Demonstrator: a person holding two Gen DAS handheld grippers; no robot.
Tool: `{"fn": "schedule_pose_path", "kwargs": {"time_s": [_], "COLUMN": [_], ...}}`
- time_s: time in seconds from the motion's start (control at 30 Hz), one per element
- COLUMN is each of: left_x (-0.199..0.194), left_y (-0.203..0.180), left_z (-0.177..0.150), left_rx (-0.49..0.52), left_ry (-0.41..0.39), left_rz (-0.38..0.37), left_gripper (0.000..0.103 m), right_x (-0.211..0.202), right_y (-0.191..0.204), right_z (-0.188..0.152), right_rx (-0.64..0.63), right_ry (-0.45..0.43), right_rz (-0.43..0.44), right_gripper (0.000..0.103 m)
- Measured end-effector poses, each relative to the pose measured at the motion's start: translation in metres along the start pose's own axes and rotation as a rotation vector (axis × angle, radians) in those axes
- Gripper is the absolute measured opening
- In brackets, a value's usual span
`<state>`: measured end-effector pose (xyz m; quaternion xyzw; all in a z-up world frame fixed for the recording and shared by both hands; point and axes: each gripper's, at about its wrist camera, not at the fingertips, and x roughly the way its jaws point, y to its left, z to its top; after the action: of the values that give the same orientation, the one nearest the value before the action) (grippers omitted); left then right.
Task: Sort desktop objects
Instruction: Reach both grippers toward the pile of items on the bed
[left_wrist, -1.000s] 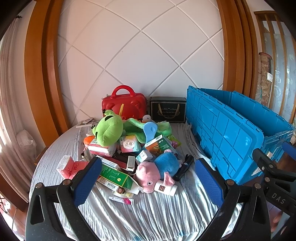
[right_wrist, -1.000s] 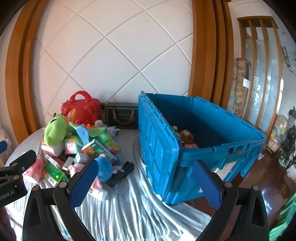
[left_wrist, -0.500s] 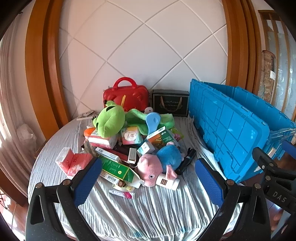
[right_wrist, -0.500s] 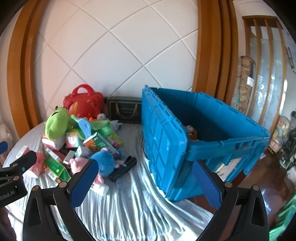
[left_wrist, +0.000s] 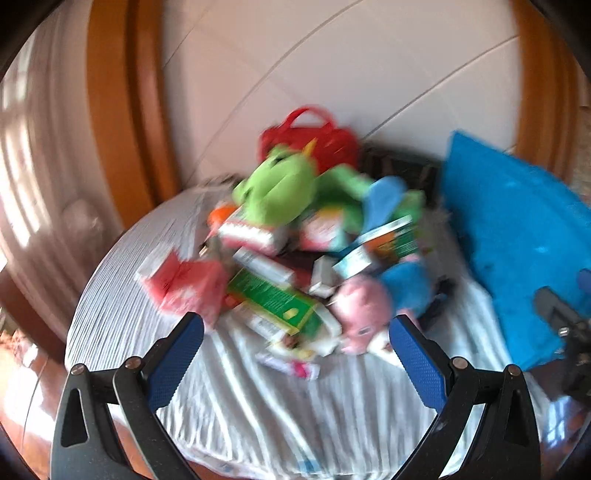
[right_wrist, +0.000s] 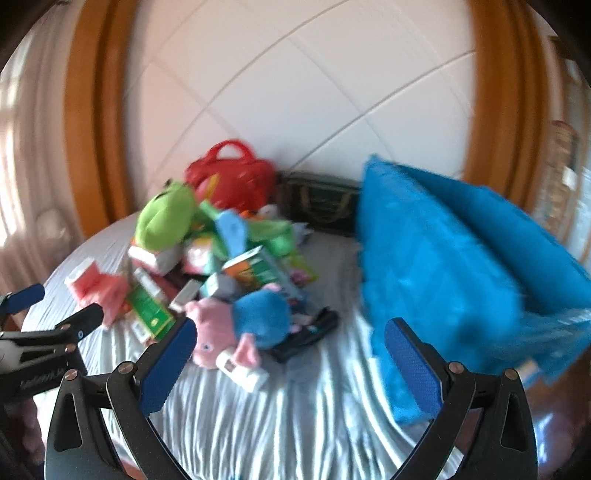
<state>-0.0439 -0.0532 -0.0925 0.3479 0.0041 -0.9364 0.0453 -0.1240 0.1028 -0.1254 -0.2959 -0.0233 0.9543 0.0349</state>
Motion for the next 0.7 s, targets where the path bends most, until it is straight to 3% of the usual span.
{"fn": "schedule_pose_path", "kwargs": {"time_s": [0.1,0.27,0.47,0.57,0.63,0.7], "left_x": [0.033,0.077,0.127,0.152,0.171,0.188], "left_y": [0.016,0.028,0.036,0.039,0.039,0.037], "left_z": [-0.011,-0.031,-0.052,-0.045,-0.041,-0.042], "left_rx": [-0.027,-0.067,-0.114,-0.161,-0.163,-0.160], "left_ry": [0.082,0.189,0.290,0.290,0.295,0.355], "left_rz": [0.072,0.120,0.135,0.159,0.172,0.155], "left_gripper": [0.102,0.102,0.093,0.091,0.086,0.070], "right_x": [0.038,0.107,0.161,0.179,0.192,0.201], "right_y": [0.009,0.013,0.007,-0.001,-0.006,-0.009], "right_z": [-0.005,-0.025,-0.050,-0.057,-0.061,-0.064], "right_rx": [-0.024,-0.061,-0.097,-0.092,-0.082,-0.077], "right_ry": [0.068,0.196,0.313,0.362,0.396,0.430], "right_rz": [0.078,0.173,0.212,0.223,0.236,0.257], "right_gripper": [0.103,0.103,0.103,0.103,0.103,0.099]}}
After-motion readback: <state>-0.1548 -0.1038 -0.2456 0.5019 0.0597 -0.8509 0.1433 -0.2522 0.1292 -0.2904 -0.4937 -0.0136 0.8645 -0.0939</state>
